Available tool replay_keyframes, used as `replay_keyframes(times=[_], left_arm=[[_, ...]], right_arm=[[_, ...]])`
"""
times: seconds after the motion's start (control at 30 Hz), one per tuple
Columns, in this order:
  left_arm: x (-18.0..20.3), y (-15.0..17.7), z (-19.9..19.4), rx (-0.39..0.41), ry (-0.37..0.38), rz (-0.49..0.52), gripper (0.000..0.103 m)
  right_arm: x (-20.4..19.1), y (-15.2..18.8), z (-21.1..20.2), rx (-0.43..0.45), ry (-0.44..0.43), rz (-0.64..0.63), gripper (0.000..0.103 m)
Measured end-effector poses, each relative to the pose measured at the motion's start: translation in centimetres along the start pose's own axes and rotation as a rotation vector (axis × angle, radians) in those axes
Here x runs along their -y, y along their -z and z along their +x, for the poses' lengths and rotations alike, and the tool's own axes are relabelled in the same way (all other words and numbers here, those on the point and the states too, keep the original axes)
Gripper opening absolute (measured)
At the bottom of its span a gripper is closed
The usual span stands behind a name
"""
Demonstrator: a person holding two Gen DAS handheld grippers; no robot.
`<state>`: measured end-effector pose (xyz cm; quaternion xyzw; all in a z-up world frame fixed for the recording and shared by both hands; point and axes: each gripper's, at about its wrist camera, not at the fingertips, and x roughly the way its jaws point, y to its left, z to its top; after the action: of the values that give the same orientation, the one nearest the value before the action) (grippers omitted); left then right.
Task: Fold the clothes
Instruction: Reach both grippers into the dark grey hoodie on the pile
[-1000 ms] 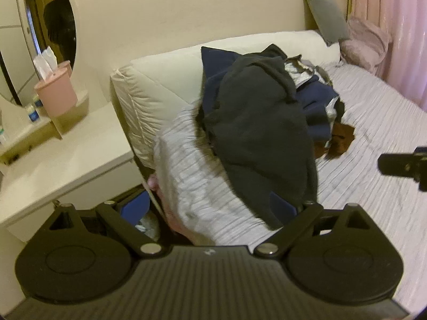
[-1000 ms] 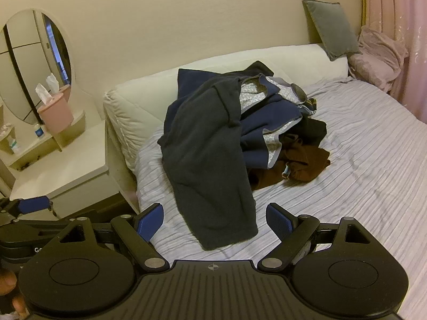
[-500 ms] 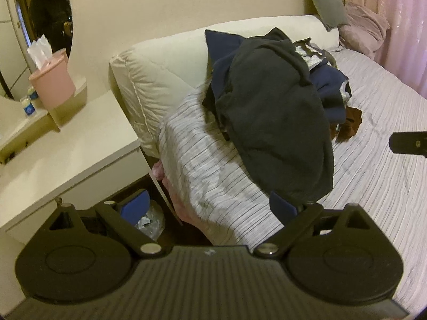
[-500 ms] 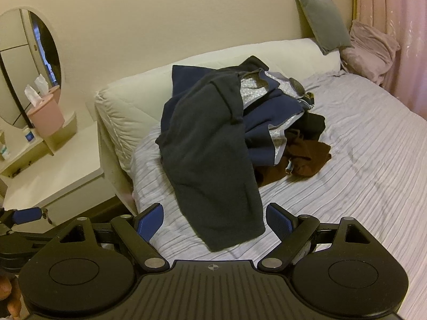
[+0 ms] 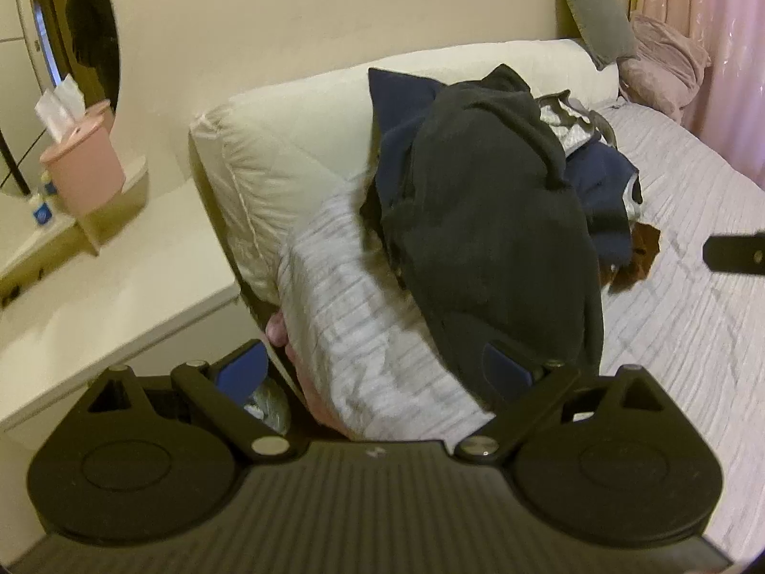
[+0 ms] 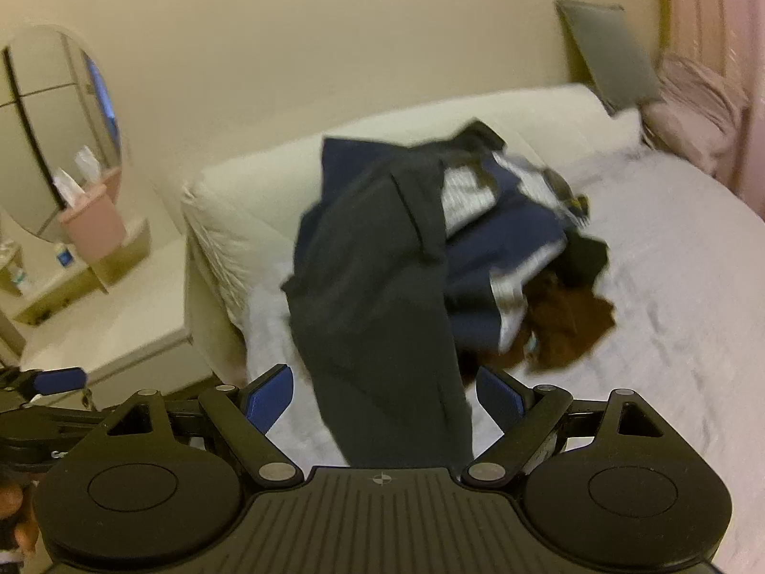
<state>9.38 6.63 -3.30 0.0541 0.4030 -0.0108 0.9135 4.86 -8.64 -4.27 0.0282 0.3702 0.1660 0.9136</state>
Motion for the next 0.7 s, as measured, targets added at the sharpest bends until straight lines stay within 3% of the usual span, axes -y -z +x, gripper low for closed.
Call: replay_keyframes(times=[0.1, 0.3, 0.53, 0.7], left_arm=[[1.0, -1.1, 0.8, 0.021, 0.006, 0.049, 0.095], [3.0, -2.2, 4.2, 0.032, 0.022, 0.24, 0.095], [3.1, -3.9, 11.4, 0.03, 0.136, 0.425, 0.095], [3.0, -6.8, 17.8, 0.029, 0.219, 0.566, 0.094]], right_arm=[[1.5, -1.1, 0.6, 0.014, -0.033, -0.005, 0.087], [3.8, -1.4, 2.9, -0.002, -0.06, 0.004, 0.087], [4.5, -0.3, 6.9, -0.057, -0.063, 0.019, 0.086], [4.4, -1.6, 10.2, -0.056, -0.036, 0.069, 0.086]])
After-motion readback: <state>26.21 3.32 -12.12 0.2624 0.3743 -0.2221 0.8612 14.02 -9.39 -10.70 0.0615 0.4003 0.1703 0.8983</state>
